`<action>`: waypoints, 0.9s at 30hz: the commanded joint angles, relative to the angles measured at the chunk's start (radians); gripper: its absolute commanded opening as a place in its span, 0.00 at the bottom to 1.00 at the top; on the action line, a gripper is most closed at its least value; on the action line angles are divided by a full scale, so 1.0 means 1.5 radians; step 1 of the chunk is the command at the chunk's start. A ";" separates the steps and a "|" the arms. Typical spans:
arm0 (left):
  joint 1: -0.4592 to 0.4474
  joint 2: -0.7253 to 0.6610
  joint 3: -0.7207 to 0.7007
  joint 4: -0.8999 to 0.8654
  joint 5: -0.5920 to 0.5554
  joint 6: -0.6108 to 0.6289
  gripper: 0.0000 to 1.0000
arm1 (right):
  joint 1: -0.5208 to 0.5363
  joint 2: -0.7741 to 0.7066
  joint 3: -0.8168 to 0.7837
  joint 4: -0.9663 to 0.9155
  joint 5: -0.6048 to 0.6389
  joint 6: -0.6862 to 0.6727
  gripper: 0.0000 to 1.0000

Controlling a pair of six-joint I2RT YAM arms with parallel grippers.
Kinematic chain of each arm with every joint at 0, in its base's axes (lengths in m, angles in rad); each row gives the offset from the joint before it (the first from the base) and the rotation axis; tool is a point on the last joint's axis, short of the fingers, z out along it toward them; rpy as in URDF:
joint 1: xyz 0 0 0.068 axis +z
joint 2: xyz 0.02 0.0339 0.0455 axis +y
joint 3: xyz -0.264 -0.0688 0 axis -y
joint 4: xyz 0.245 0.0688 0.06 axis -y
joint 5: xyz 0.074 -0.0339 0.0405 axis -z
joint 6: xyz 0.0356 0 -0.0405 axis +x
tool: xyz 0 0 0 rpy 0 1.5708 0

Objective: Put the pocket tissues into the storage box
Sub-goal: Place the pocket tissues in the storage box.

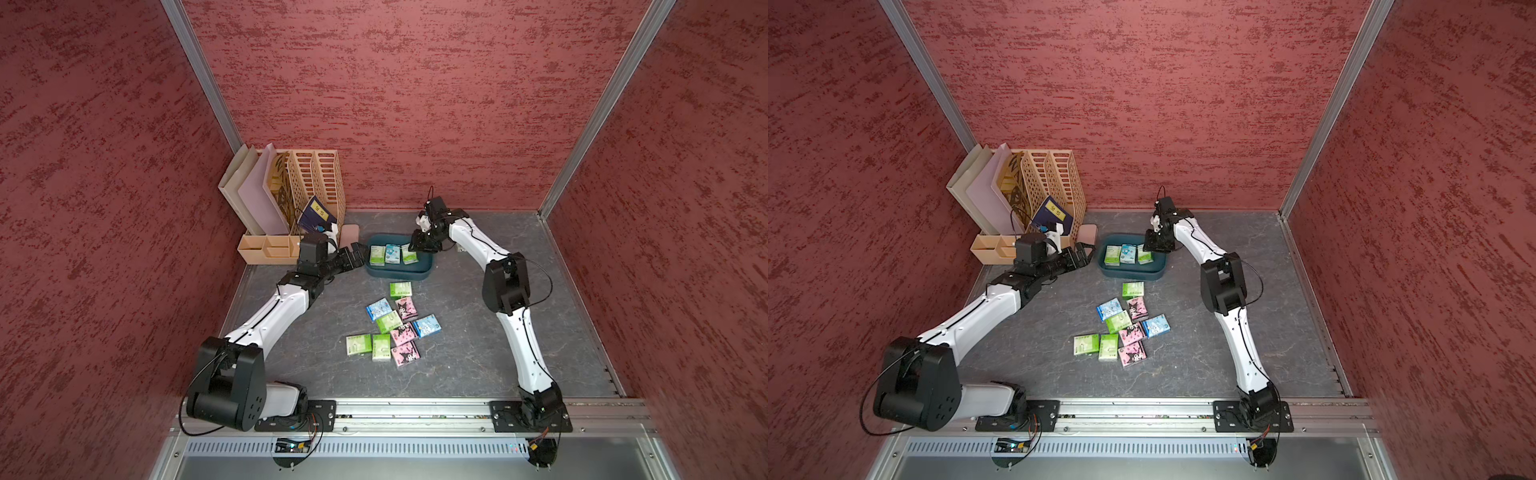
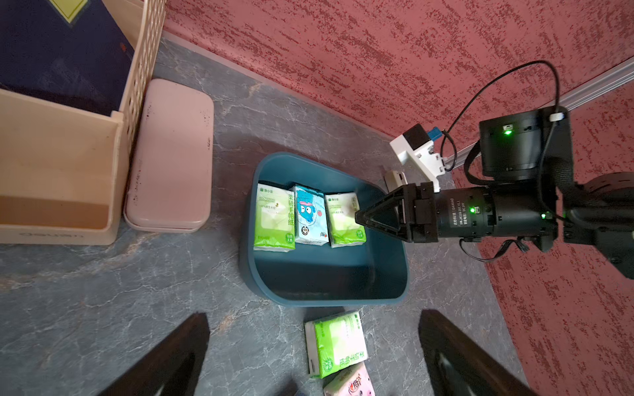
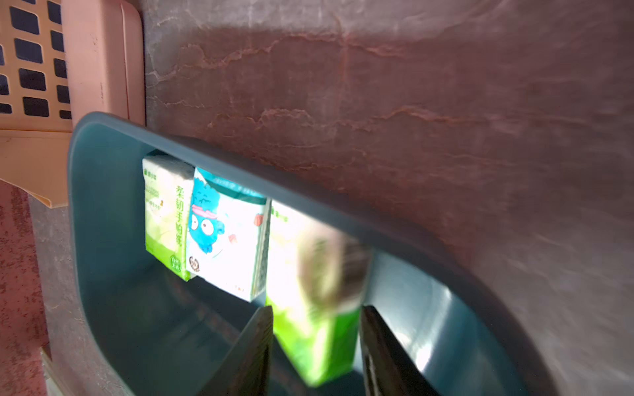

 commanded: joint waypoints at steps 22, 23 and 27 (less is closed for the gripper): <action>0.007 -0.025 0.015 -0.017 0.001 0.010 1.00 | 0.027 -0.007 0.001 -0.062 0.126 0.024 0.31; 0.008 -0.024 0.015 -0.017 0.002 0.010 1.00 | 0.028 -0.004 0.001 -0.062 0.126 0.025 0.30; 0.011 -0.020 0.015 -0.016 0.005 0.011 1.00 | 0.031 0.006 0.002 -0.058 0.133 0.033 0.27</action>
